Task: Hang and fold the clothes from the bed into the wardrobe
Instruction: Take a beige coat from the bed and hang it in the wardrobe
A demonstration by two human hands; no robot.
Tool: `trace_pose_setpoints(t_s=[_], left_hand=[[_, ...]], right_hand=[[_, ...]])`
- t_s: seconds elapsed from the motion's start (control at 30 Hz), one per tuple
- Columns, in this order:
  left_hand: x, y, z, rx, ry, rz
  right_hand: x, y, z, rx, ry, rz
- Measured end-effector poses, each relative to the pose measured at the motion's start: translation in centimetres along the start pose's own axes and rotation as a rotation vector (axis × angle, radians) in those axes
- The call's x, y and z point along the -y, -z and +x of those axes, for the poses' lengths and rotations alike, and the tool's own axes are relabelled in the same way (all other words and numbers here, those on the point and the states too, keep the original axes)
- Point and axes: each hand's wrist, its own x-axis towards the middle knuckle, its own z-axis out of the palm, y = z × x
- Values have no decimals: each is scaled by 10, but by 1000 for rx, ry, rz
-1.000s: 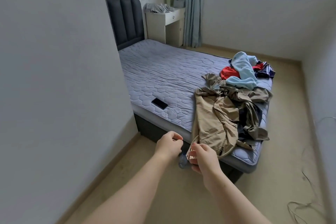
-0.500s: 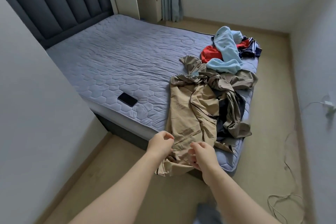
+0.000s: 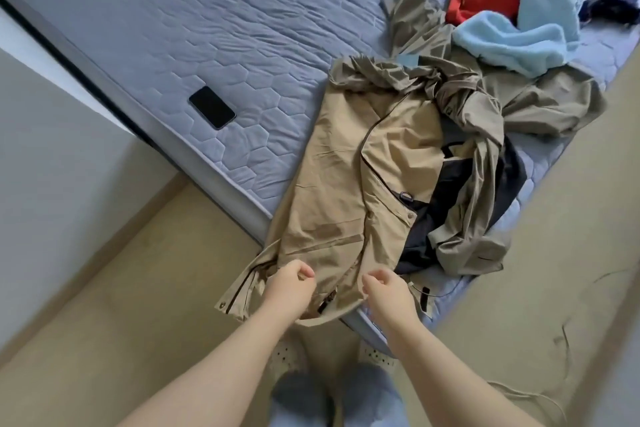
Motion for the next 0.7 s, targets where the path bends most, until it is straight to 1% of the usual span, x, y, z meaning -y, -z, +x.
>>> trace_pose_setpoints(t_s=[0.07, 0.13, 0.2, 0.23, 0.33, 0.4, 0.47, 0.53, 0.7], left_hand=[[9, -20, 24, -9, -88, 304], [17, -41, 52, -49, -257, 579], [17, -60, 82, -53, -384, 769], [19, -71, 101, -44, -410, 832], [31, -103, 155, 12, -374, 925], [40, -116, 180, 78, -331, 969], [46, -125, 199, 125, -304, 998], [50, -132, 217, 120, -306, 1010], [54, -141, 229, 20, -359, 1049]], right_hand=[[-17, 1, 29, 1, 33, -163], [-32, 1, 59, -14, 118, -471], [-42, 2, 90, -39, 216, -742], [-49, 2, 109, -28, 249, -835], [-77, 1, 169, 65, 259, -998], [-88, 0, 198, 155, 227, -1048], [-95, -6, 221, 209, 212, -1103], [-102, -16, 237, 182, 242, -1159], [-104, -28, 247, 47, 310, -1253]])
